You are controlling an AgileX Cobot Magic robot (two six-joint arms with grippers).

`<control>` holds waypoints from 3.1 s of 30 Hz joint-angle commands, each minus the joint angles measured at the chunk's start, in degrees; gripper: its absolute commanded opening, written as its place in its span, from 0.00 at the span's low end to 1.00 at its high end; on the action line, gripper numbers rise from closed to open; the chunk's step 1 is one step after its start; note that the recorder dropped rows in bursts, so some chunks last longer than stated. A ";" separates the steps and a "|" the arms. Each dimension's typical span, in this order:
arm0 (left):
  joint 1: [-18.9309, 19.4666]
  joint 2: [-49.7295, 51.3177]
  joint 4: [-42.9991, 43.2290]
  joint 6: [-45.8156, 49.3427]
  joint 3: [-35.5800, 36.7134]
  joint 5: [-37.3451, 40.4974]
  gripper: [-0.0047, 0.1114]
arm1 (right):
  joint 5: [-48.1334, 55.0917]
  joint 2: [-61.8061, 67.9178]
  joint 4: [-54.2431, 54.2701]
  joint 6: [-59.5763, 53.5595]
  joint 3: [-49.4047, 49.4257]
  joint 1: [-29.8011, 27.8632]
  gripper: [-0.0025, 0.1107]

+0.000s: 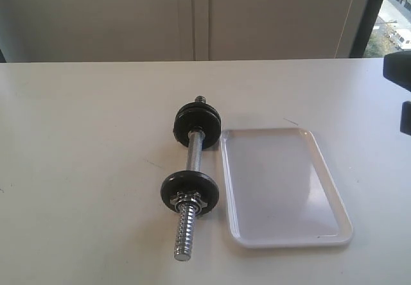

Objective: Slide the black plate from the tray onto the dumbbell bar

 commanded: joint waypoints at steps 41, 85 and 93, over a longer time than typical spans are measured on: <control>16.10 -36.35 -0.28 -0.54 6.01 -4.08 0.04 | -0.47 -0.25 -0.22 0.10 0.37 0.03 0.02; 19.30 -36.35 -0.60 -0.54 35.72 -13.33 0.04 | -0.53 -0.37 -0.11 0.10 0.37 0.03 0.02; 19.30 -36.35 -0.60 -0.54 35.72 -13.33 0.04 | -0.53 -0.37 -0.11 0.10 0.37 0.03 0.02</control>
